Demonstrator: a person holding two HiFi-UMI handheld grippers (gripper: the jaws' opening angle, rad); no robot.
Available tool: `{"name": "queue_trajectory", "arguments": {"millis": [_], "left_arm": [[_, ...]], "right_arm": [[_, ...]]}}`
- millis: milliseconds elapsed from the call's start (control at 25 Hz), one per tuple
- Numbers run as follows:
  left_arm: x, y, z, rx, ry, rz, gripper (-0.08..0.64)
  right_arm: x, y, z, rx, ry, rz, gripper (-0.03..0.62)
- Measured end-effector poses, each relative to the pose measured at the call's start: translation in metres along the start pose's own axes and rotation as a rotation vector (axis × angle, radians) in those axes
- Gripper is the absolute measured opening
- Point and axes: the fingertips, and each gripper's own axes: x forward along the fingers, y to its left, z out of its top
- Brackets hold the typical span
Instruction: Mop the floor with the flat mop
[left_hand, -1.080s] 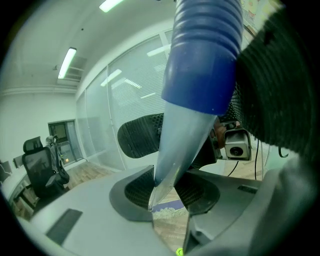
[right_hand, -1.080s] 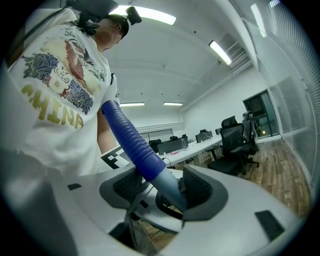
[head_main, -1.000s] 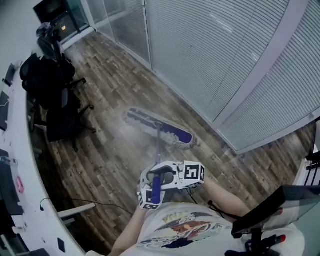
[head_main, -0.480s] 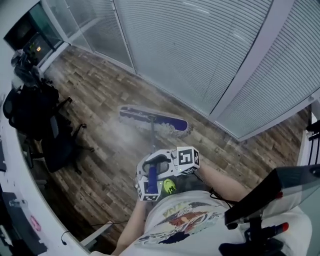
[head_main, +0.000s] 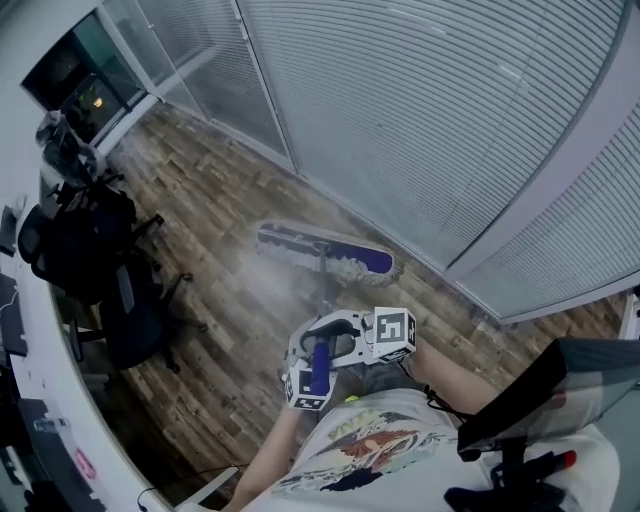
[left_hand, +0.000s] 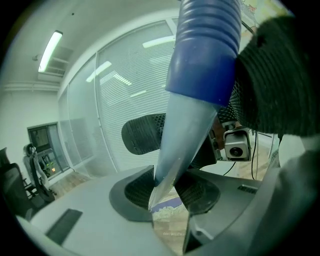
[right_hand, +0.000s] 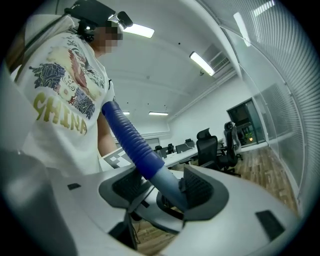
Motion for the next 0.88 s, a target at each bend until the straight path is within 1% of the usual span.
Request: {"name": "queue_trajectory", "arguments": {"millis": [160, 320, 400, 520, 600, 720, 880], "left_arm": [[0.066, 0.044, 0.026, -0.005, -0.002, -0.005, 0.114], [0.129, 0.084, 0.050, -0.036, -0.036, -0.023, 0.126], [0.156, 0.108, 0.065, -0.047, -0.055, -0.025, 0.129], [0.193, 0.130, 0.073, -0.050, -0.043, -0.030, 0.132], [0.206, 0.138, 0.075, -0.046, -0.033, -0.034, 0.133], [0.205, 0.148, 0.075, -0.047, -0.033, -0.032, 0.132], [0.189, 0.143, 0.062, -0.070, -0.010, -0.032, 0.130]], "right_arm": [[-0.030, -0.075, 0.026, 0.003, -0.030, -0.010, 0.249], [-0.059, -0.145, 0.045, 0.009, -0.051, -0.013, 0.250], [-0.069, -0.179, 0.057, 0.008, -0.068, -0.026, 0.250], [-0.083, -0.220, 0.066, 0.009, -0.092, -0.057, 0.250], [-0.088, -0.236, 0.068, 0.016, -0.107, -0.078, 0.252], [-0.082, -0.243, 0.073, 0.025, -0.107, -0.091, 0.255], [-0.067, -0.231, 0.060, 0.009, -0.042, -0.093, 0.253]]}}
